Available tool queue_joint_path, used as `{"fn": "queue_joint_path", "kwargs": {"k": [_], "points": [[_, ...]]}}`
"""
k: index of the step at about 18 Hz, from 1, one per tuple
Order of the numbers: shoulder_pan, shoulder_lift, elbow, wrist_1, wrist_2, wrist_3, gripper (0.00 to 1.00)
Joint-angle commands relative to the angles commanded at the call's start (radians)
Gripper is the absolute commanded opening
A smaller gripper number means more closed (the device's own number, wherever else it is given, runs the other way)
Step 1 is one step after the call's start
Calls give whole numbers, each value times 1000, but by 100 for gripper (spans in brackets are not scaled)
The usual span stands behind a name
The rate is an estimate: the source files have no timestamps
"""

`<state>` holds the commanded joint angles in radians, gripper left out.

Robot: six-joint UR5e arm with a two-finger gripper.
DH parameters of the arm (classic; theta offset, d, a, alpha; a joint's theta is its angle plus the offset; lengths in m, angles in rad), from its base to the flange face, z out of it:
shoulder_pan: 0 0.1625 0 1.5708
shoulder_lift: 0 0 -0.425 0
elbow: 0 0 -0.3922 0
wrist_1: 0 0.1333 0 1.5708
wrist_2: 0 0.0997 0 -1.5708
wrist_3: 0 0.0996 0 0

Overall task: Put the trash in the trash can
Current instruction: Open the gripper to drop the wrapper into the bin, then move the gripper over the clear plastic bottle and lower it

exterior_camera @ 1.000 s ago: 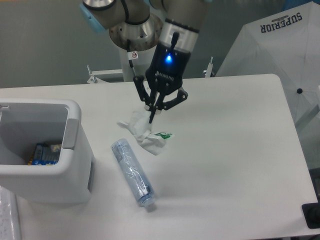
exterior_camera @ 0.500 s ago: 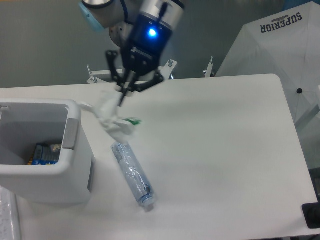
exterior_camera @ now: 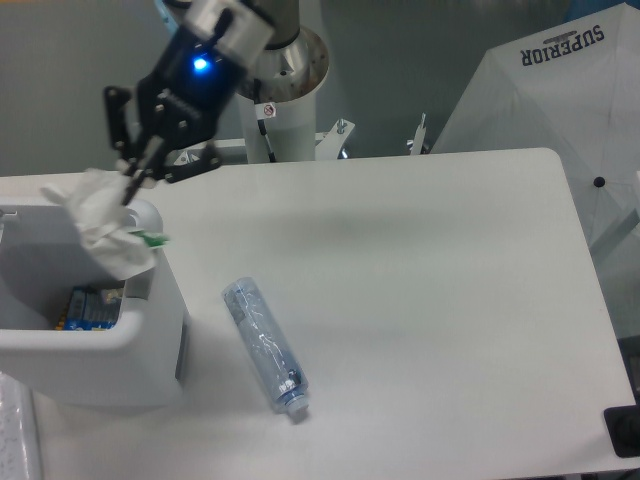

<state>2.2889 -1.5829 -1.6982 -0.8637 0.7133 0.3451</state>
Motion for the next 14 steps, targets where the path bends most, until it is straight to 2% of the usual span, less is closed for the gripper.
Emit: {"fn": "queue_joint_path", "kwargs": {"k": [4,5,6,9,10,12,14], "points": [[-32,-31,15,2,0,-2,24],[-37,-34,15,3,0,-2,30],[-37,-37,15,3,0,2,41],[-37,-49,25,3,0,6,62],[-37,-55,35,3,0,6,68],[-37,-71,58,3,2,5,74],[-37,-95,92,2,6,-5,88]]}}
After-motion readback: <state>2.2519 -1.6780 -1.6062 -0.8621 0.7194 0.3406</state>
